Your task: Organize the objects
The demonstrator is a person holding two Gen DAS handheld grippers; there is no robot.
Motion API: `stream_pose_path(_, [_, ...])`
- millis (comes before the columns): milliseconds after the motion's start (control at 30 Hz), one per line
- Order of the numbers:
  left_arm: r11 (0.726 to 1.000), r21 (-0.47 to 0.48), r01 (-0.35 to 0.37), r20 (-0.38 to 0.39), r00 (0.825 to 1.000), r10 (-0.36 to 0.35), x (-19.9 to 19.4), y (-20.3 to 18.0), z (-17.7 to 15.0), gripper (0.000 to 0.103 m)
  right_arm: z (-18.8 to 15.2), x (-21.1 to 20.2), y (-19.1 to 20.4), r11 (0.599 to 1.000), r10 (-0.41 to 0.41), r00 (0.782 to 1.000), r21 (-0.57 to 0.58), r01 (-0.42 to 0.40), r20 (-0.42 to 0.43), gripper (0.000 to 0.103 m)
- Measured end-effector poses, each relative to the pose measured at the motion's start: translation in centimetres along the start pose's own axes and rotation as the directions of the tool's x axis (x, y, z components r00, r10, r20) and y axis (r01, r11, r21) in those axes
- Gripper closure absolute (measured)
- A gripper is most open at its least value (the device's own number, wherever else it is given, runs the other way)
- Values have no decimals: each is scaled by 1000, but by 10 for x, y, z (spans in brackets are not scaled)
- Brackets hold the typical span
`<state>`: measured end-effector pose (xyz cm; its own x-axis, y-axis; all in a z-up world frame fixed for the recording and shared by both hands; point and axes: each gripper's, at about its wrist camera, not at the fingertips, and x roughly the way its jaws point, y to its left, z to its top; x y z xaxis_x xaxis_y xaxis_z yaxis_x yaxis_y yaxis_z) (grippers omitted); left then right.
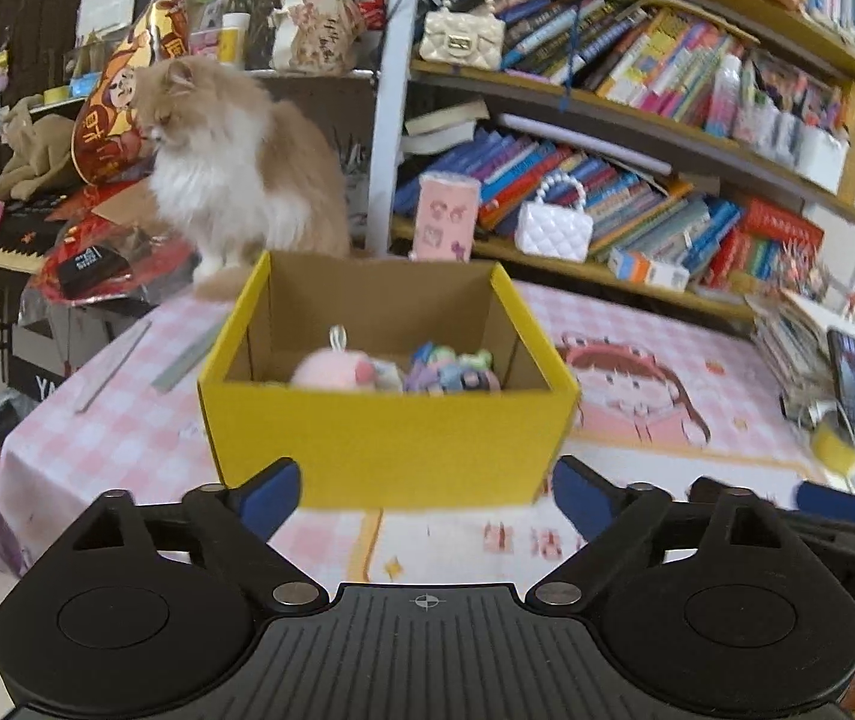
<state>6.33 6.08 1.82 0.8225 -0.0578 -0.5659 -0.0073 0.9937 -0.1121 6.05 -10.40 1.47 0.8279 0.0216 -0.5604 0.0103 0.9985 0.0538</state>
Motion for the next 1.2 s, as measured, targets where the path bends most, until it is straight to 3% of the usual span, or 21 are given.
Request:
stream_pose_path(67, [1000, 22, -9, 0, 1000, 9, -5, -4, -8, 4, -12, -10, -4, 998, -60, 998, 16, 59, 9, 12])
stream_pose_path(200, [1000, 29, -12, -25, 1000, 13, -11, -8, -17, 3, -28, -22, -9, 991, -127, 992, 45, 128, -16, 0])
stream_pose_path(633, [1000, 14, -11, -48, 999, 12, -17, -20, -29, 3, -44, -40, -13, 982, -190, 981, -6, 190, -28, 0])
stream_pose_path(1200, [993, 115, -35, -36, 999, 39, -27, -39, -37, 2, -47, -44, -24, 977, -214, 976, -4, 214, -48, 0])
